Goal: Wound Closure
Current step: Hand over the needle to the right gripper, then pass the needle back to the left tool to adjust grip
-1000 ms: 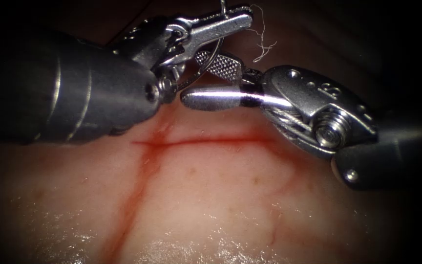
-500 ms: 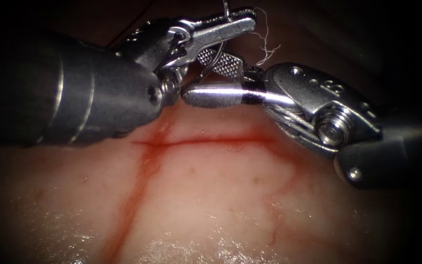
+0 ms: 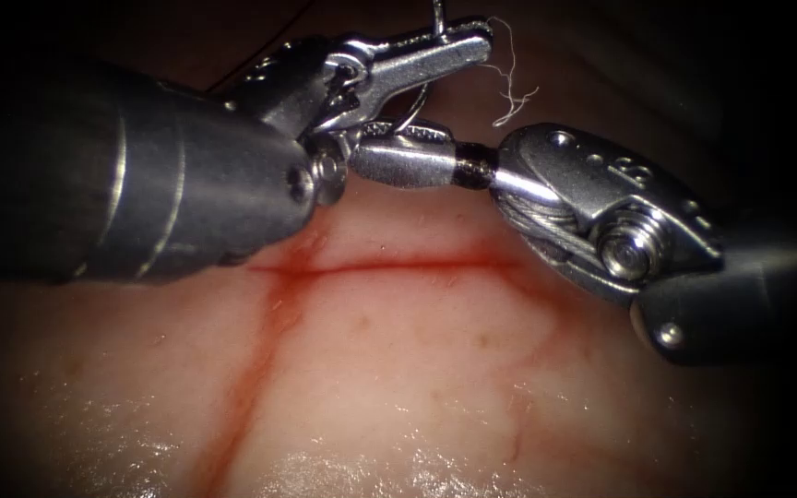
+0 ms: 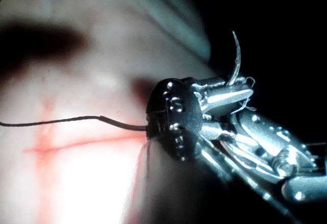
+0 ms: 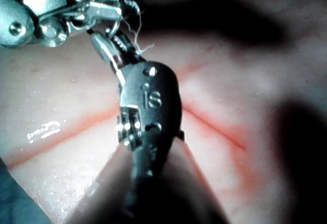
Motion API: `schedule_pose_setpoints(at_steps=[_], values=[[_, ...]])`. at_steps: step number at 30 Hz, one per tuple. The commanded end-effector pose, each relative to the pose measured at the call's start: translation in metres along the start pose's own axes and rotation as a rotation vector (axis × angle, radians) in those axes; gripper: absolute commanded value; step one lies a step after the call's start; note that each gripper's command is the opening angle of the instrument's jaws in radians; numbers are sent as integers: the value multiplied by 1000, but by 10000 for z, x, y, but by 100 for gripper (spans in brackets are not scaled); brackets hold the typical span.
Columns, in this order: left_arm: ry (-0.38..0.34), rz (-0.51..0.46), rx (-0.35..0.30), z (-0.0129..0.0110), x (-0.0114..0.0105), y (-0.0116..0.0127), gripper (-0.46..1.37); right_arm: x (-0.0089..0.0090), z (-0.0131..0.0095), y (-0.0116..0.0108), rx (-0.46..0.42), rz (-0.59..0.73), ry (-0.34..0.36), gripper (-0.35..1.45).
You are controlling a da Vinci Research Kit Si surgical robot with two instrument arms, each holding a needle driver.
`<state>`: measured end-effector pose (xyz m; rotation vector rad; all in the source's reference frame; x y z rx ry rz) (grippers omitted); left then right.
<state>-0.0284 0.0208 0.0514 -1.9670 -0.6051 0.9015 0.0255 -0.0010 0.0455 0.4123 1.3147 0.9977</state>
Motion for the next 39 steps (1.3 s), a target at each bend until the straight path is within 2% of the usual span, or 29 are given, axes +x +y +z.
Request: schedule_pose_setpoints(at_steps=[1, 3, 5, 6, 9, 13, 17, 20, 24, 29, 30, 32, 35, 37, 39], values=[[-3, -8, -16, 0, -1, -1, -35, 0, -1, 0, -3, 0, 0, -35], [-3, -32, -14, 2, -1, -1, -7, 1, -3, 1, -2, 0, -1, -35], [-6, -62, -12, 3, -1, -1, 48, 1, -5, 1, 0, 0, -8, -35], [-5, -69, -12, 4, 0, -1, 68, 1, -6, 2, 0, 0, -11, -35], [-18, -73, -23, 6, 3, -2, 99, 0, -8, 2, 7, 0, -19, -35], [-56, -65, -53, 8, 12, -3, 125, 0, -12, 2, 14, 0, -32, -35], [-83, -1, -63, 6, 23, -5, 135, -2, -19, 3, 19, -2, -49, -35], [-118, 47, -62, 0, 28, -7, 135, -2, -24, 4, 21, -2, -66, -35], [-208, 132, -61, -13, 33, -11, 135, -3, -31, 7, 23, -4, -94, -35], [-378, 328, -53, -38, 34, -15, 134, -3, -41, 13, 18, 61, -162, -35], [-390, 335, -54, -40, 34, -15, 134, -2, -41, 13, 16, 73, -171, -35], [-466, 407, -53, -50, 31, -13, 133, -2, -44, 15, 8, 150, -200, -35], [-561, 511, -55, -61, 29, -10, 130, 0, -46, 15, -10, 212, -273, -35], [-642, 606, -41, -69, 27, -7, 127, 3, -48, 16, -38, 268, -356, -35], [-693, 681, -26, -72, 27, -6, 124, 5, -50, 15, -55, 311, -396, -35]])
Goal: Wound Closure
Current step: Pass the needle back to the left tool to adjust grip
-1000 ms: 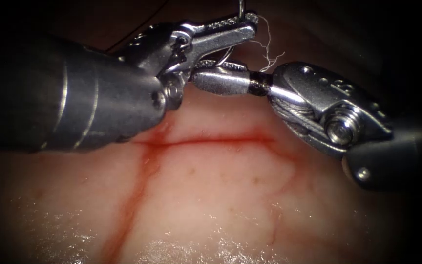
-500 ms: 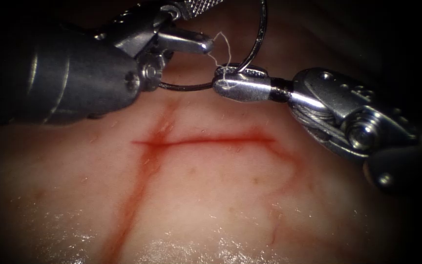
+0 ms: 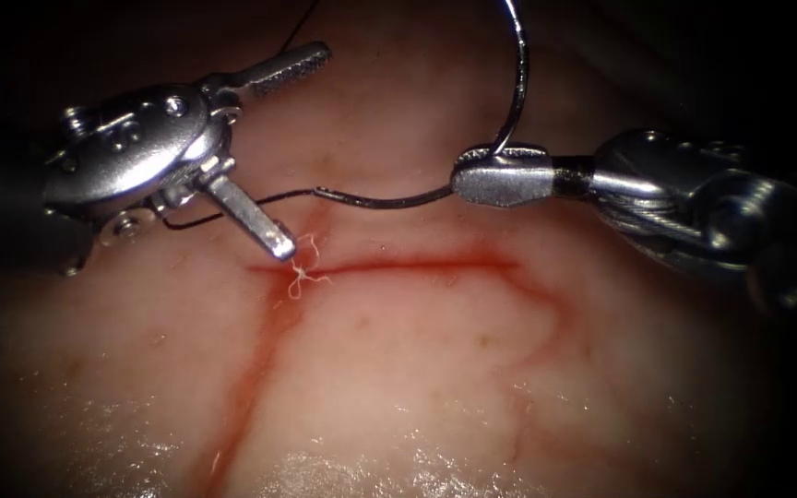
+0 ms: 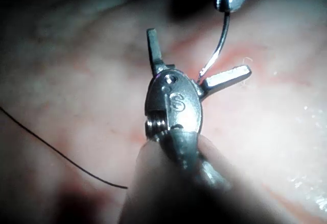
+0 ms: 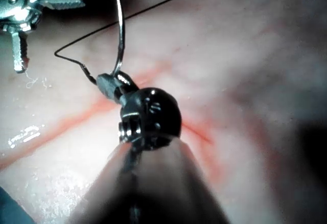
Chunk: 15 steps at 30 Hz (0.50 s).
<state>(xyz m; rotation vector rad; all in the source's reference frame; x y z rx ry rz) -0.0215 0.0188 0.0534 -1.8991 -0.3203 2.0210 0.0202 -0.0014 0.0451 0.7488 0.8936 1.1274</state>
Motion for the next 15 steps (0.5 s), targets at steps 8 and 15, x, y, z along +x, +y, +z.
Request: schedule_pose_setpoints(at_steps=[8, 15], values=[[-145, 219, 136, -19, 4, -7, 110, 3, -10, -2, -51, 156, -182, -35], [-346, 392, 189, -21, 7, -7, 101, 2, -14, -2, -39, 314, -324, -35]])
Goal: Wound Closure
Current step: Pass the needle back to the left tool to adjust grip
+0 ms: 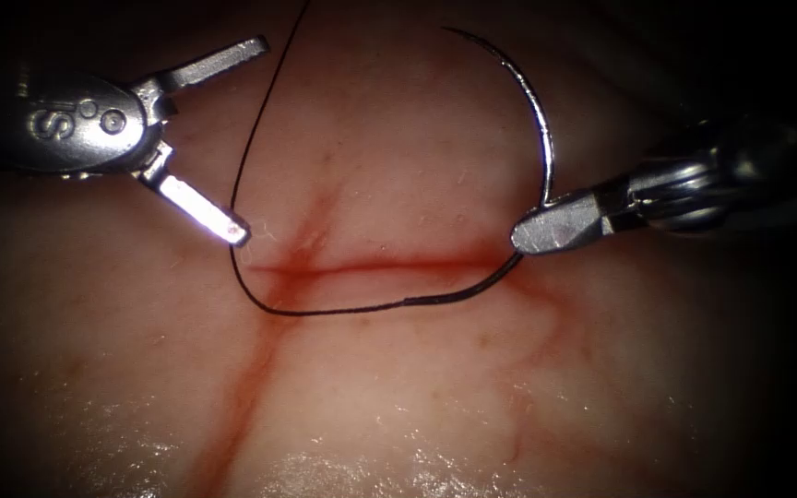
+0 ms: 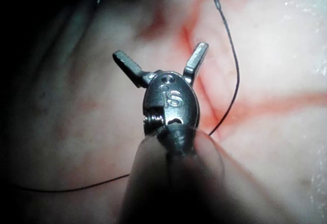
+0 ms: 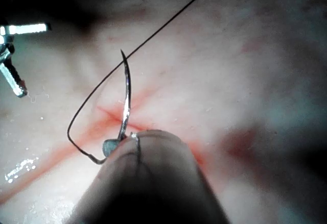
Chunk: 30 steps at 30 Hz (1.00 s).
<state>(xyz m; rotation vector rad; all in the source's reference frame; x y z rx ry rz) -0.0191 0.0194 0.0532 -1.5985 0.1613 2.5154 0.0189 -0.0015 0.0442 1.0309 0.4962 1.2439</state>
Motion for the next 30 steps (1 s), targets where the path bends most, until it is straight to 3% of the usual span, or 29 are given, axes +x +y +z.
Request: schedule_pose_setpoints(at_steps=[1, 5, 8, 9, 14, 24, 30], values=[[-47, 41, 6, 3, 5, -1, 100, 3, 1, 0, 0, 6, -7, -35], [-192, 170, -6, 18, 9, 3, 101, 4, 8, -6, 19, 135, -45, -35], [-235, 239, -25, 32, 13, 7, 107, 4, 15, -13, 21, 194, -69, -35], [-258, 306, -16, 46, 19, 9, 107, 4, 23, -21, 19, 229, -95, -35], [-285, 366, -19, 68, 33, 14, 108, 3, 35, -32, 12, 290, -152, -35], [-302, 493, -30, 85, 41, 20, 107, 0, 42, -43, 30, 350, -193, -35], [-293, 600, -39, 100, 46, 35, 103, 3, 47, -46, 32, 386, -197, -35]])
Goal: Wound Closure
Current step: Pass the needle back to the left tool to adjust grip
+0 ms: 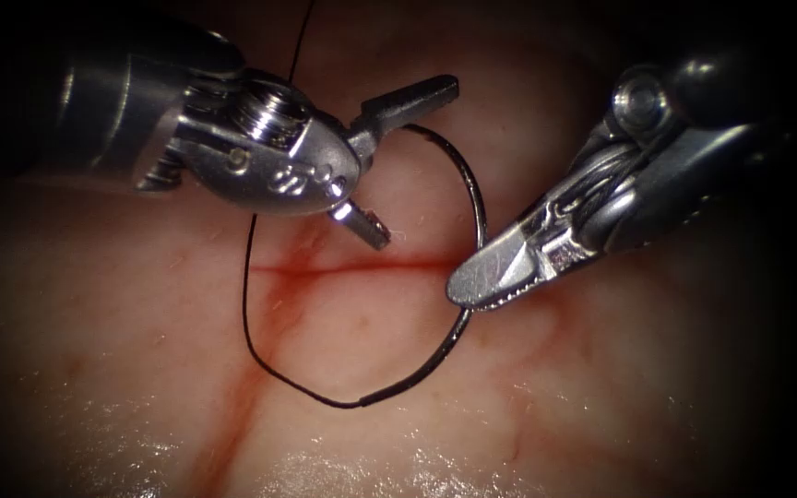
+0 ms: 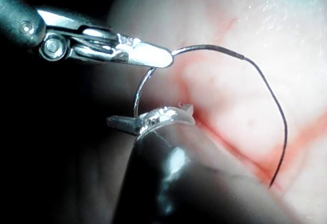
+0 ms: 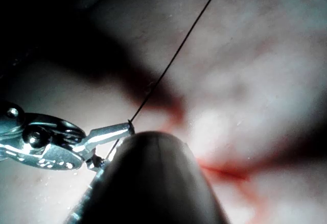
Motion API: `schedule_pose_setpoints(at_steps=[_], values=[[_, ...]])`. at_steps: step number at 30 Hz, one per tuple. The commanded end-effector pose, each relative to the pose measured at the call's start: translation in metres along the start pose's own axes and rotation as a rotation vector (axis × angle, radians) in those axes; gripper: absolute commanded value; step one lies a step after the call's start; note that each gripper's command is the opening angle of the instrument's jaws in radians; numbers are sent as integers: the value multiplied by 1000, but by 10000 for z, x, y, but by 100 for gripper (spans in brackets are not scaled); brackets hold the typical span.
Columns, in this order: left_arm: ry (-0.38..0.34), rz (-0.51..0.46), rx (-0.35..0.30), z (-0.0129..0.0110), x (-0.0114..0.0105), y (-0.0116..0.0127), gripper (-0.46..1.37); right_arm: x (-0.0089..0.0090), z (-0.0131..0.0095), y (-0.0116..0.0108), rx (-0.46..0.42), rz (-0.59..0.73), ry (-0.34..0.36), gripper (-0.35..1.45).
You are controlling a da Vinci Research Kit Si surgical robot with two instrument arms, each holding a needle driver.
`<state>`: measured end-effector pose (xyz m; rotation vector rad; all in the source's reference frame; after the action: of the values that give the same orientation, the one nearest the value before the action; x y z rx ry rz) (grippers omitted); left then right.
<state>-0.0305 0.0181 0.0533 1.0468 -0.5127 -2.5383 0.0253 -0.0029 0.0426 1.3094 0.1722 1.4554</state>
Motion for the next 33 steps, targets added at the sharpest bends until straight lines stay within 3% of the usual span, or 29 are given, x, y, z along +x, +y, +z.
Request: schedule_pose_setpoints(at_steps=[1, 9, 17, 20, 22, 27, 29, 33], values=[[2, 16, 0, 3, 4, 2, 102, 1, 0, -1, -8, 0, 1, -35], [7, 17, 2, 16, 4, 5, 86, -4, 2, -2, -7, 4, -2, -35], [6, 12, 7, 19, 0, 1, 56, -8, 4, -4, -6, 1, -5, -35], [8, 9, 12, 18, -1, -1, 17, -8, 4, -4, -6, 1, -5, -35], [7, 7, 11, 16, -1, -1, -35, -8, 4, -4, -6, 1, -5, -35], [34, -85, -28, 15, -2, -1, -35, -8, 4, -4, 9, -2, -4, -35], [34, -93, -41, 14, -3, -1, -35, -9, 4, -4, 28, -5, 0, 4], [44, -95, -56, 12, -4, -1, -35, -9, 3, -5, 46, -9, 3, 57]])
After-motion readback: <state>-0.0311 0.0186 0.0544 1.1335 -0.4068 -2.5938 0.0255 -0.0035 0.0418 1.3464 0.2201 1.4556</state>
